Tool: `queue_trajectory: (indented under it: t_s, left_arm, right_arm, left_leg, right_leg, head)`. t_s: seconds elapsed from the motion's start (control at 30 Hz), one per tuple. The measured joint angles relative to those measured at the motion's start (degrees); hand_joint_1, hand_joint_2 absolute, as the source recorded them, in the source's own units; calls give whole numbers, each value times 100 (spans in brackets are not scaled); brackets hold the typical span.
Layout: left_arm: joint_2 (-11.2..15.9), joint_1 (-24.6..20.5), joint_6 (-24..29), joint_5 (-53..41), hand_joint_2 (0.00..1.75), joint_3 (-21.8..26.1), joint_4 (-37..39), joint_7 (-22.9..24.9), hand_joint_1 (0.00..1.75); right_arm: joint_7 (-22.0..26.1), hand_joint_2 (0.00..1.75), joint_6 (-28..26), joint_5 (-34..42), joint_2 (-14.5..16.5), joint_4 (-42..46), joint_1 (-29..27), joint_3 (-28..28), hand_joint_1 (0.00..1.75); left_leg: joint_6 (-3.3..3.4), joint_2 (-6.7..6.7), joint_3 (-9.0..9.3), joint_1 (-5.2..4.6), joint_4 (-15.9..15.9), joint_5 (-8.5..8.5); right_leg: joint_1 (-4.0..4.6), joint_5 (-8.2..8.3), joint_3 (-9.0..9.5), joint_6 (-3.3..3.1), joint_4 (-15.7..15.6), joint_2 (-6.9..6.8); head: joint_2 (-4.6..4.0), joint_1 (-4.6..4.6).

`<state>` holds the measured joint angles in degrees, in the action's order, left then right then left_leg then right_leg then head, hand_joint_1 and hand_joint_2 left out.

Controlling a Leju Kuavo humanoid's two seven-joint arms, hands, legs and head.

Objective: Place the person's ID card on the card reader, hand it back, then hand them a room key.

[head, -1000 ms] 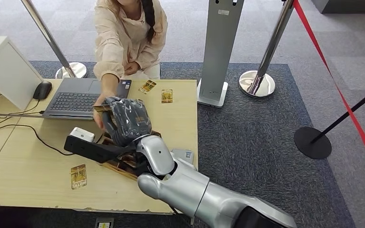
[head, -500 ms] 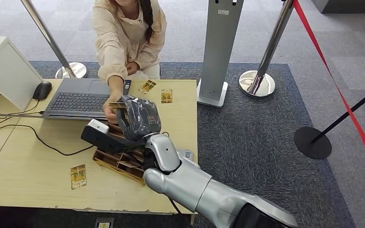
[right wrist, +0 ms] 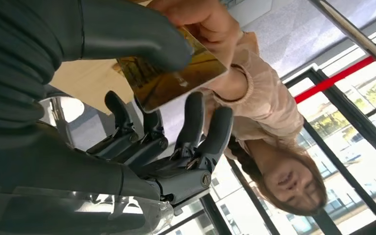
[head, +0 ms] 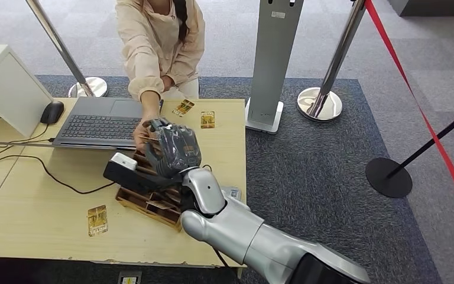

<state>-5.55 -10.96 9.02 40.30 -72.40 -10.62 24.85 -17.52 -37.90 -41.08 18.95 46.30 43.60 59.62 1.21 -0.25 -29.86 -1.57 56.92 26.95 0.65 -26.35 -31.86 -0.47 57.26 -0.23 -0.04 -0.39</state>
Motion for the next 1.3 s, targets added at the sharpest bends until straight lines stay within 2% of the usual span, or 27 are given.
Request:
queue_trajectory:
  t_s: [0.23,0.43,0.7,1.03,1.3]
  left_arm:
    - [0,7,22,50,175,-4,0,-25,0]
    - [0,9,27,66,175,-4,0,-35,0]
    - [98,64,-134,218,175,2,7,-367,0]
    - [128,81,-148,277,175,10,7,-438,0]
    - [132,84,-145,301,175,14,7,-446,0]
  right_arm:
    - [-270,175,100,-635,-255,1111,-314,7,0]
    - [-251,175,84,-655,-422,1816,-510,3,0]
    - [-417,175,245,-802,-876,3041,-1149,2,0]
    - [-382,175,299,-552,-1292,3897,-1715,3,0]
    - [-128,175,448,-72,-1481,4121,-2055,12,0]
  left_leg:
    - [0,3,3,-1,0,0]
    - [0,3,6,0,0,0]
    - [-2,7,6,-1,0,5]
    - [-1,10,7,0,0,7]
    - [0,10,6,0,0,7]
  right_leg:
    - [0,0,1,1,-1,1]
    - [0,0,2,1,-1,1]
    - [0,-4,3,-3,-1,2]
    - [0,-5,4,-4,-2,2]
    - [0,-5,4,-4,-2,2]
  head:
    - [0,-1]
    - [0,-1]
    - [0,-1]
    - [0,0]
    - [0,-1]
